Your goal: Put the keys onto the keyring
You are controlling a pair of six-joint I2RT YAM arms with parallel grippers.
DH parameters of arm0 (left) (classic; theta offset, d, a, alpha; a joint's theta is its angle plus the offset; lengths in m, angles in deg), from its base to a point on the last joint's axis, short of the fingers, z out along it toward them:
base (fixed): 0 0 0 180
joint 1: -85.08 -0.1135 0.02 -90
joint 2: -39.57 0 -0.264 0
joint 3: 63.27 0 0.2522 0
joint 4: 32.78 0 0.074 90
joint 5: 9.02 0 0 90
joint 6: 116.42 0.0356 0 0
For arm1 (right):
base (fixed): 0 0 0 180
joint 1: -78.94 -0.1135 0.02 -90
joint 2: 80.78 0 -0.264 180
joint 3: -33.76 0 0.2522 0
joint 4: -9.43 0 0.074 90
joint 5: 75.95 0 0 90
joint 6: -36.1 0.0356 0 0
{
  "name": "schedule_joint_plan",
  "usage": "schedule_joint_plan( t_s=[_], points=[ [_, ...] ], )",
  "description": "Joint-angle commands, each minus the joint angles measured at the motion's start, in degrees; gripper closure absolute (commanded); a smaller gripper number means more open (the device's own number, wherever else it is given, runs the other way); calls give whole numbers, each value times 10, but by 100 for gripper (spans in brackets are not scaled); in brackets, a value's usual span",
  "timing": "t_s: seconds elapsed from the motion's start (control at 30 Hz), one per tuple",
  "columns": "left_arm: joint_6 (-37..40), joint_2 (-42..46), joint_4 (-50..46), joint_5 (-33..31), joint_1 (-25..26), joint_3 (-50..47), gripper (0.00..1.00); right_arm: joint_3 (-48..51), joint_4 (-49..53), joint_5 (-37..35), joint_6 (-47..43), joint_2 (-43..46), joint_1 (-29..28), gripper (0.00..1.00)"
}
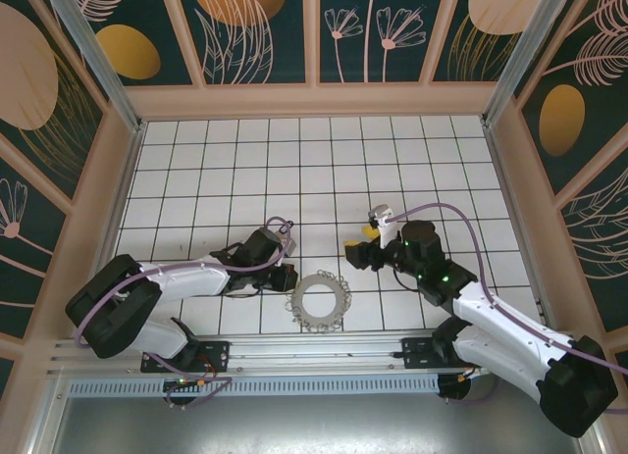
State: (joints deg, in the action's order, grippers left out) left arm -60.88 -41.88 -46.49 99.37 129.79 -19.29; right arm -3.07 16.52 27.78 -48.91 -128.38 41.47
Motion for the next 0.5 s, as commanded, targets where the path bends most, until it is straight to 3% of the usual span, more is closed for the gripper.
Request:
schedule_joint_plan(
  t_s=[0.0, 0.27, 0.47],
  points=[
    [23, 24, -33, -14, 3, 26, 100, 0, -11, -6, -3, 9, 5, 31],
    [124, 105, -64, -7, 3, 85, 100, 1, -19, -1, 6, 37, 5, 32],
    [208, 155, -59, 44, 3, 101, 100, 5, -23, 30, 5, 81, 5, 34]
  ],
)
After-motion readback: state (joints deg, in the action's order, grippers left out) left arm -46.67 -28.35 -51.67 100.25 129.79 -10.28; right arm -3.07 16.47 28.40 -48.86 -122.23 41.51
